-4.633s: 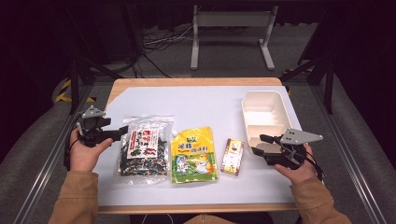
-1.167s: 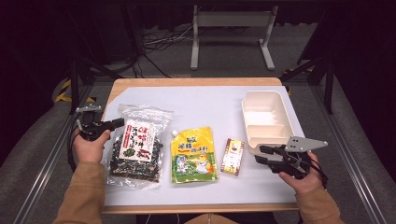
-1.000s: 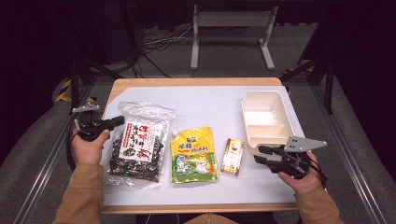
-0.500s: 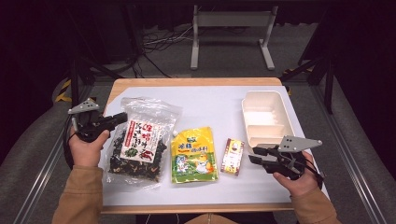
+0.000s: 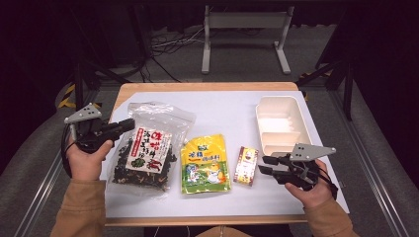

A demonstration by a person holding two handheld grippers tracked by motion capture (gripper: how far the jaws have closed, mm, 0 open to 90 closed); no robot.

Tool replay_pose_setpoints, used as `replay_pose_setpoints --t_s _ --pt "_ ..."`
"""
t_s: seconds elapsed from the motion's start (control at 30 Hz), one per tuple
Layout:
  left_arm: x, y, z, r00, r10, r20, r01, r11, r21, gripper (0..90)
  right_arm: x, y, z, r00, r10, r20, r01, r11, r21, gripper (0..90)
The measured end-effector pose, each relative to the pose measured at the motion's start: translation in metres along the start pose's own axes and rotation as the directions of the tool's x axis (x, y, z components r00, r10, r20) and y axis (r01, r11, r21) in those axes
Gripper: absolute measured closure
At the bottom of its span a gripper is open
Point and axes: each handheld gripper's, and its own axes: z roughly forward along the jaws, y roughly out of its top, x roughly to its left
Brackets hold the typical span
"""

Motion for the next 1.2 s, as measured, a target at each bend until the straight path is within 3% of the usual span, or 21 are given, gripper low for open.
replay_pose_setpoints --t_s 0.37,0.67,1.03,1.2 --pt "-0.020 0.009 -0.010 0.9973 0.070 0.021 -0.069 0.9969 -0.036 86.6 0.003 0.003 0.003 0.9996 0.000 -0.028 -0.001 1.000 -0.011 62.9" --pt "-0.038 0.016 -0.021 0.9925 0.109 0.055 -0.103 0.9893 -0.103 86.6 0.009 0.013 0.012 0.9975 -0.001 -0.070 -0.002 0.999 -0.036 60.3" --pt "-0.052 0.021 -0.019 0.9839 0.131 0.121 -0.108 0.9779 -0.179 86.6 0.018 0.029 0.030 0.9949 -0.012 -0.101 0.007 0.998 -0.055 55.9" --pt "-0.061 0.021 -0.010 0.9773 0.143 0.156 -0.115 0.9774 -0.178 86.5 0.020 0.036 0.035 0.9936 -0.011 -0.112 0.003 0.997 -0.072 55.3"
